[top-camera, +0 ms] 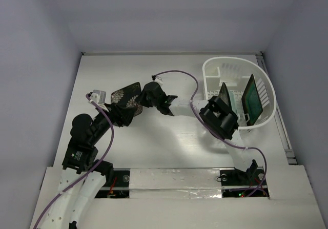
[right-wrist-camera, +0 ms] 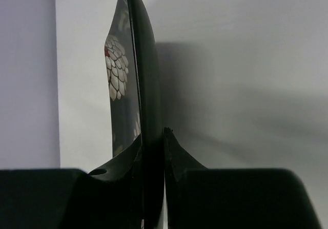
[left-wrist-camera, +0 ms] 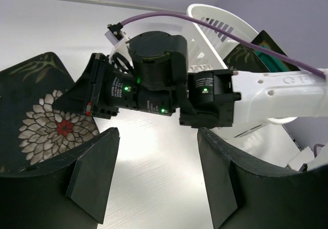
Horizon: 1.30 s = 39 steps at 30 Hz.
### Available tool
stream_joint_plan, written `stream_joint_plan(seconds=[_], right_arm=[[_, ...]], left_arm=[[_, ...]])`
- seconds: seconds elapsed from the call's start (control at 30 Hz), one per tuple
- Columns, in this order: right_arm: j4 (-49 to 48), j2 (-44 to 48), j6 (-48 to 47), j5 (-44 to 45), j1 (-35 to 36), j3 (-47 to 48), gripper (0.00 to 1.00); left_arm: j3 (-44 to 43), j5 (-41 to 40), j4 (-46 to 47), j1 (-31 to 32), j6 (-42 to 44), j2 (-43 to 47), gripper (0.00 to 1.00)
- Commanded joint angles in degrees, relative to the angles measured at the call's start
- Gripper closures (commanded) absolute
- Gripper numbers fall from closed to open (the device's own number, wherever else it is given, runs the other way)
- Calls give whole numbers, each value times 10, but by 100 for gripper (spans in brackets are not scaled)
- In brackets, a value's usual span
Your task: Unload the plates from the dish rack
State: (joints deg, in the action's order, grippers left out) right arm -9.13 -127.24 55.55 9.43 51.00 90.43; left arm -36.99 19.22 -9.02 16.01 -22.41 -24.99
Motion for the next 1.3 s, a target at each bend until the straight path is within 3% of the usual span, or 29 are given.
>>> stream_joint_plan(seconds=[0.0, 0.13, 0.17, 0.47, 0.57, 0.7, 1.13, 1.27], right_arm=[[-64, -8, 37, 1, 1, 47, 82], [-50, -24, 43, -9, 1, 52, 63], [-49, -24, 43, -9, 1, 47, 53], [-22, -26, 33, -8, 1, 32, 29], [-5, -27, 30, -3, 1, 32, 14], [9, -16, 24, 17, 1, 19, 6], [126, 50, -54, 117, 1, 41, 0], [121, 109, -72, 146, 1, 5, 9]], left_arm=[[-5, -2, 16, -3, -1, -3, 41], [-5, -2, 16, -3, -1, -3, 41], [-5, -1, 16, -3, -1, -4, 41], [-4, 0, 18, -3, -1, -2, 41], [-4, 1, 19, -3, -2, -3, 41], [-4, 3, 20, -3, -2, -1, 41], [-4, 3, 20, -3, -1, 0, 41], [-5, -1, 18, -3, 1, 1, 41]])
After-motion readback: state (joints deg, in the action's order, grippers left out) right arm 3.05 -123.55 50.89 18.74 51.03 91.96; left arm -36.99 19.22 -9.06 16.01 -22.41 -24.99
